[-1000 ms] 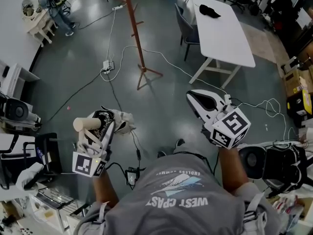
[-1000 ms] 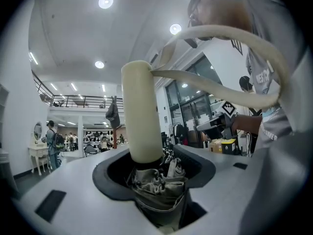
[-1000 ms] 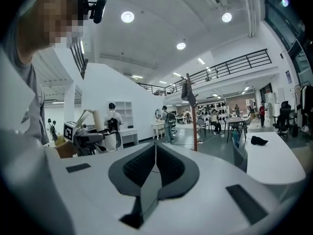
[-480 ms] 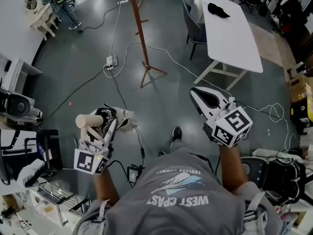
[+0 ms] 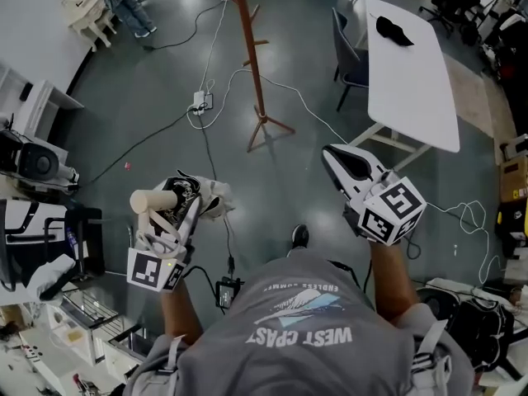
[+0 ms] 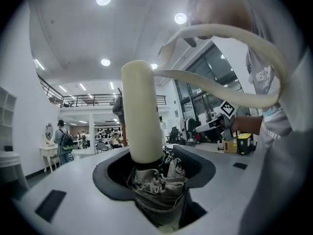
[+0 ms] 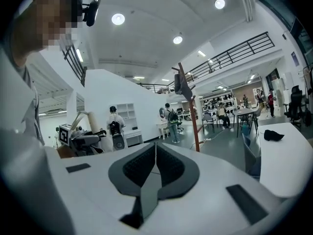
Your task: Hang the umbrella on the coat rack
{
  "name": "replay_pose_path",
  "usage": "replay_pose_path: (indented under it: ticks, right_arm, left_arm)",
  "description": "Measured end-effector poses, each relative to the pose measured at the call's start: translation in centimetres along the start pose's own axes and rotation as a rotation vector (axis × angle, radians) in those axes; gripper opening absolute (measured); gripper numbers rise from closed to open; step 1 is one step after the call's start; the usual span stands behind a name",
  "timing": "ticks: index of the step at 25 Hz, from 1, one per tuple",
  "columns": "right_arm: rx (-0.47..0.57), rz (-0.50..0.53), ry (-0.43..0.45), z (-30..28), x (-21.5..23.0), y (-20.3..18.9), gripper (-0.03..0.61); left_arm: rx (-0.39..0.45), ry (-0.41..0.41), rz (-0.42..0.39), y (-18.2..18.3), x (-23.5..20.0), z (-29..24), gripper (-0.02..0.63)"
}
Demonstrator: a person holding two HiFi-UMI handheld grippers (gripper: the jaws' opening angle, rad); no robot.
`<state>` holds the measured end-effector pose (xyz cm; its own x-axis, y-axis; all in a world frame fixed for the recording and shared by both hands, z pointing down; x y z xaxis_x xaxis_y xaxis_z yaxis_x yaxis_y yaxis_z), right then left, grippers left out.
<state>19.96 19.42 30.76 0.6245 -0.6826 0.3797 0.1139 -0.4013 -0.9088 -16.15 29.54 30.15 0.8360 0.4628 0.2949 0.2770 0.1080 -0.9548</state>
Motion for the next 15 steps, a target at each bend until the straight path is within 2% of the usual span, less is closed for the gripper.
replay_pose_path:
  ticks: [15]
  right_arm:
    - [-0.029, -0.006, 0.09, -4.7, 7.2, 3.1, 0.031]
  left_arm:
    - [-0.041, 0.132, -0.005, 0.1, -1.2, -5.1, 0.25]
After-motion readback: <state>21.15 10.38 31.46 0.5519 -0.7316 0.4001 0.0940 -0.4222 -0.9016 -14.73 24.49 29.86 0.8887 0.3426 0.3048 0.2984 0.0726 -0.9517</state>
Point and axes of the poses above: the fingertips, and each gripper's own axes: z backward along the fingers, x to its right, y out of its top, the point moved 9 cm from there along z, backward along the fingers, and after that the axes turned 10 degrees about -z, right-handed, at the moved point
